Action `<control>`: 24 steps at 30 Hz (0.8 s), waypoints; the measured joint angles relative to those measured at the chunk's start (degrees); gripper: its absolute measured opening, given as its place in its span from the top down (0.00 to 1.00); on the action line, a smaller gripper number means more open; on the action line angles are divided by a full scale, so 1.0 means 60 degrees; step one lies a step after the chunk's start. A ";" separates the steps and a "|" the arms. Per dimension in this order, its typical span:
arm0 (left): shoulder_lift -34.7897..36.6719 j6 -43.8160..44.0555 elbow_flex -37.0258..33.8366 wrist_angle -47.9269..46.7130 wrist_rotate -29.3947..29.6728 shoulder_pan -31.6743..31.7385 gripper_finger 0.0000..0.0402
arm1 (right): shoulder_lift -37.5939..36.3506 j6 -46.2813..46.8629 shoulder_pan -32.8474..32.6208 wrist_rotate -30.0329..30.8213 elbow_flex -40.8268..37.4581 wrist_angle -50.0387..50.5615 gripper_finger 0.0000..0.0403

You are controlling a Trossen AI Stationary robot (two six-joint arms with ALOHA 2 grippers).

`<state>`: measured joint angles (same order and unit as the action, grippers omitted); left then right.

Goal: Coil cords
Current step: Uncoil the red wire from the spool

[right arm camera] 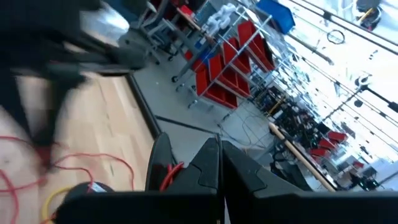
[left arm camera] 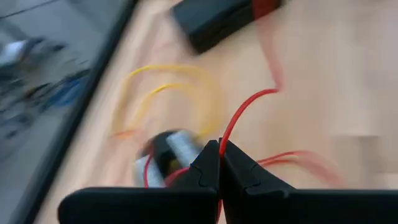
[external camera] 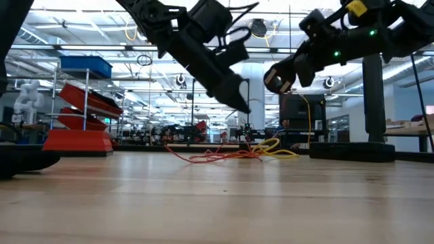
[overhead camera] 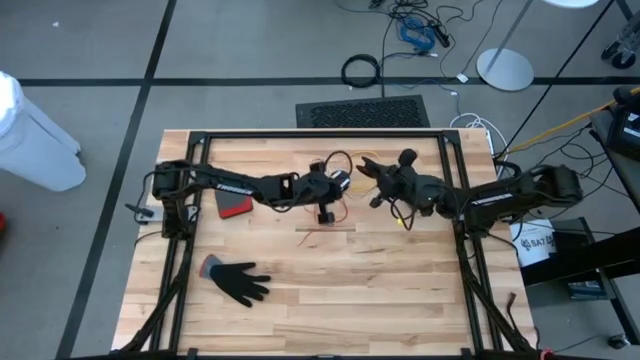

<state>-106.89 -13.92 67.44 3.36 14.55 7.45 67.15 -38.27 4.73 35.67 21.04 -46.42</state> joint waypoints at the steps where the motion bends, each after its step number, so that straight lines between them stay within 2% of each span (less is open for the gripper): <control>1: 0.0004 -0.0028 0.0000 -0.0096 0.0301 0.0116 1.00 | -0.0140 -0.0026 -0.0076 -0.0008 0.0000 0.0129 1.00; 4: 0.0004 -0.0068 -0.0043 -0.0453 0.1110 0.0479 1.00 | -0.0568 -0.0013 -0.0310 -0.0002 0.0000 0.0622 1.00; 6: 0.0004 -0.0064 -0.0044 -0.0664 0.1309 0.0723 1.00 | -0.0852 0.0061 -0.0471 -0.0002 0.0000 0.0939 1.00; 15: 0.0004 -0.0058 -0.0047 -0.1170 0.1347 0.1350 1.00 | -0.1955 0.0494 -0.1011 0.0001 0.0000 0.2905 1.00; 19: 0.0004 -0.0013 -0.0047 -0.1196 0.1372 0.1463 0.97 | -0.2332 0.1028 -0.1064 0.0041 0.0000 0.4225 1.00; 24: 0.0004 -0.0062 -0.0045 -0.1242 0.1085 0.1434 0.94 | -0.2601 0.1442 -0.1063 0.0045 -0.0001 0.5069 1.00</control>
<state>-106.87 -14.29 67.17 -4.09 21.06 16.05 51.54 -29.62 -1.65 35.94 21.03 -16.01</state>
